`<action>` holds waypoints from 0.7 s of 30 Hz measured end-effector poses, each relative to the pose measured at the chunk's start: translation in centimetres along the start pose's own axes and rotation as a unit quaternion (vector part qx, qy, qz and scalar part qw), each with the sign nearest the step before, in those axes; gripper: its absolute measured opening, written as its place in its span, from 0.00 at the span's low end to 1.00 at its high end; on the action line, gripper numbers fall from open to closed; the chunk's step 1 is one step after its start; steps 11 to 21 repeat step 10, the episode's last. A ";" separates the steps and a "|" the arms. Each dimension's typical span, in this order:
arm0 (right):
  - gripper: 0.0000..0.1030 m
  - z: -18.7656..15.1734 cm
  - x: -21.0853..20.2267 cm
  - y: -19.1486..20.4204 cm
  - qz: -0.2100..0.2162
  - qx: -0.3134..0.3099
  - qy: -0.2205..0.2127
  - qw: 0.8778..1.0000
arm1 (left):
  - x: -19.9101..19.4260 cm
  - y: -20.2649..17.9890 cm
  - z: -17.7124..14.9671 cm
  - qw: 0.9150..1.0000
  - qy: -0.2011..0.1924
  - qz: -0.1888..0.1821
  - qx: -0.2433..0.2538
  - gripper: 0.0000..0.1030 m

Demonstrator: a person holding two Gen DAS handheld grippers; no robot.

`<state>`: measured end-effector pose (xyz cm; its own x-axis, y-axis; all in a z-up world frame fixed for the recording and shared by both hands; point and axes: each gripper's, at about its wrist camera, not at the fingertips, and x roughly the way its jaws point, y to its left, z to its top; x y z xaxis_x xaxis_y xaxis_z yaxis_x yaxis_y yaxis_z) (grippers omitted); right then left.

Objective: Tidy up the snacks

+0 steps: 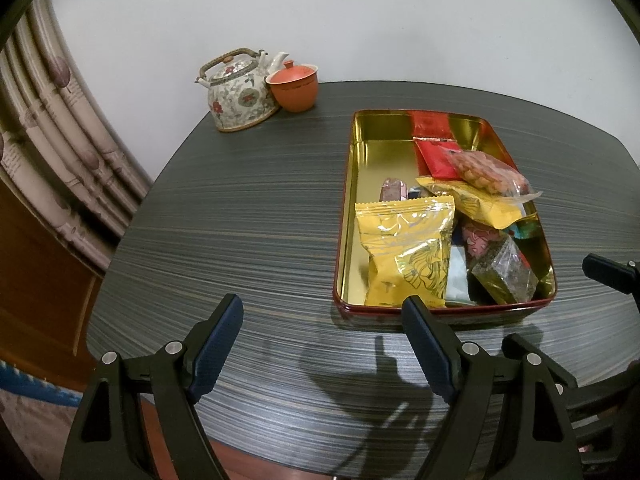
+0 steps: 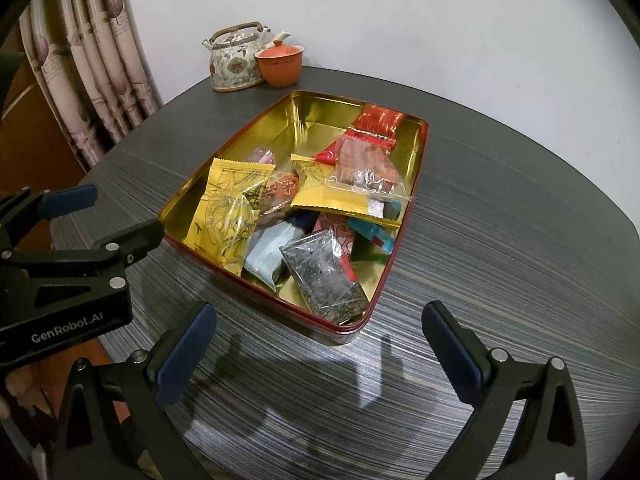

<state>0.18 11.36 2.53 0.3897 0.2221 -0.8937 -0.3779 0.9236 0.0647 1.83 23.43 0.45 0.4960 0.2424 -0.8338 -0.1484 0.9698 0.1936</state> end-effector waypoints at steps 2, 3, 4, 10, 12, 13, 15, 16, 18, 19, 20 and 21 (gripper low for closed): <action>0.99 0.0 0.0 0.0 -0.001 0.000 0.000 1.000 | 0.0 0.1 -0.1 1.000 0.001 -0.002 -0.001 0.79; 0.99 0.0 0.0 0.0 -0.001 -0.001 0.000 1.000 | 0.0 0.1 -0.1 1.000 0.001 -0.004 -0.001 0.79; 0.99 0.0 0.0 0.0 0.000 0.000 0.000 1.000 | 0.1 0.1 -0.2 1.000 0.000 -0.004 -0.001 0.79; 0.99 -0.1 0.1 0.1 0.001 0.000 0.002 1.000 | 0.1 0.0 -0.2 1.000 0.000 -0.002 0.003 0.79; 0.99 -0.1 0.1 0.1 0.001 0.000 0.002 1.000 | 0.1 0.0 -0.2 1.000 0.000 -0.002 0.003 0.79; 0.99 -0.1 0.1 0.1 0.001 0.000 0.002 1.000 | 0.1 0.0 -0.2 1.000 0.000 -0.002 0.003 0.79; 0.99 -0.1 0.1 0.1 0.001 0.000 0.002 1.000 | 0.1 0.0 -0.2 1.000 0.000 -0.002 0.003 0.79; 0.99 -0.1 0.1 0.1 0.001 0.000 0.002 1.000 | 0.1 0.0 -0.2 1.000 0.000 -0.002 0.003 0.79; 0.99 -0.1 0.1 0.1 0.001 0.000 0.002 1.000 | 0.1 0.0 -0.2 1.000 0.000 -0.002 0.003 0.79; 0.99 -0.1 0.1 0.1 0.001 0.000 0.002 1.000 | 0.1 0.0 -0.2 1.000 0.000 -0.002 0.003 0.79; 0.99 -0.1 0.1 0.1 0.001 0.000 0.002 1.000 | 0.1 0.0 -0.2 1.000 0.000 -0.002 0.003 0.79; 0.99 -0.1 0.1 0.1 0.001 0.000 0.002 1.000 | 0.1 0.0 -0.2 1.000 0.000 -0.002 0.003 0.79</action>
